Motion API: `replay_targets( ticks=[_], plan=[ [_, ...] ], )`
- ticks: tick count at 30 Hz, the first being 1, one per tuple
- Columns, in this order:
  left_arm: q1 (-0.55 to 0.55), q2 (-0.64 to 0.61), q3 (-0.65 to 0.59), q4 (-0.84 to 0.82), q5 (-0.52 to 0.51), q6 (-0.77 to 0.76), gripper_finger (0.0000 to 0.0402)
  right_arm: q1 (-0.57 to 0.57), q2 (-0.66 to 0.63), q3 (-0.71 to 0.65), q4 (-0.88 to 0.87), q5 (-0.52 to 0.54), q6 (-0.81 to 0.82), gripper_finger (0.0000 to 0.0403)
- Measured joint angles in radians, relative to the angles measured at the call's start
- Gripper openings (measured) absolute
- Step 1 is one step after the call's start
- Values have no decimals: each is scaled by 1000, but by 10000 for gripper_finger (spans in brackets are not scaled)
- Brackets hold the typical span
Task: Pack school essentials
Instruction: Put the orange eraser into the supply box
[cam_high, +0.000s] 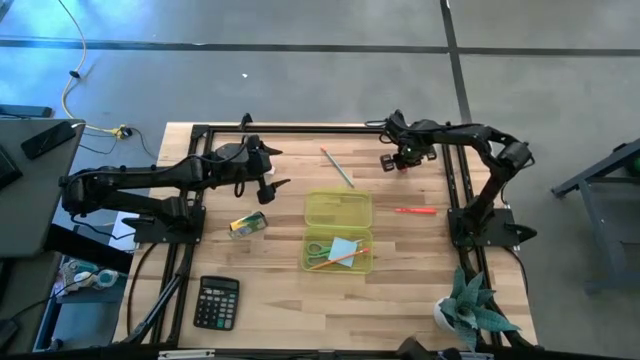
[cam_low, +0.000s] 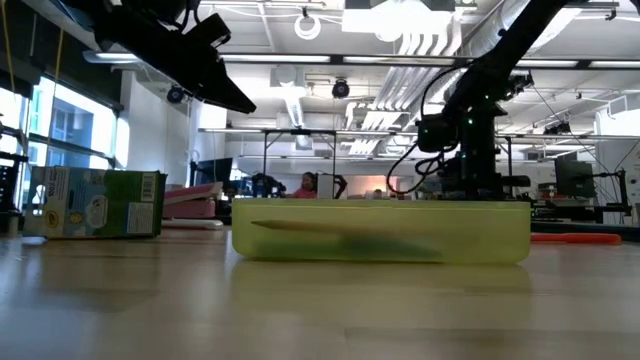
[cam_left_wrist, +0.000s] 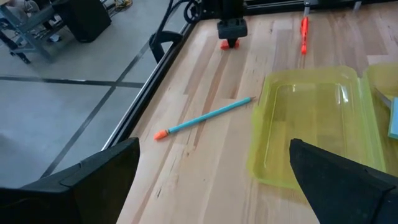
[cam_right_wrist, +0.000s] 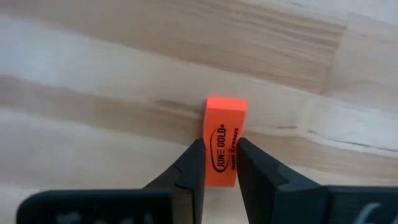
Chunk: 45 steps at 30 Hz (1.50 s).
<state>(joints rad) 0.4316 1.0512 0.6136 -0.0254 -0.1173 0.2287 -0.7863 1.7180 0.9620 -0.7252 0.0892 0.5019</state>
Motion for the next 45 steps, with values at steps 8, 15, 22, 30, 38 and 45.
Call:
replay_targets(
  ticks=[8,15,22,30,38,45],
  plan=[
    [0,0,0,26,0,-34,400,117,-3,75,-75,-36,-108,66],
    [0,0,0,24,1,-47,400,247,-3,137,-138,-45,-182,66],
    [0,0,0,22,1,-60,400,371,-5,204,-139,-113,-207,66],
    [0,0,0,22,1,-61,400,516,-6,223,-139,-175,-215,66],
    [0,0,0,22,1,-106,400,685,-6,223,-129,-246,-237,66],
    [0,0,0,22,0,-123,400,820,-6,223,-44,-250,-242,66]
  ],
)
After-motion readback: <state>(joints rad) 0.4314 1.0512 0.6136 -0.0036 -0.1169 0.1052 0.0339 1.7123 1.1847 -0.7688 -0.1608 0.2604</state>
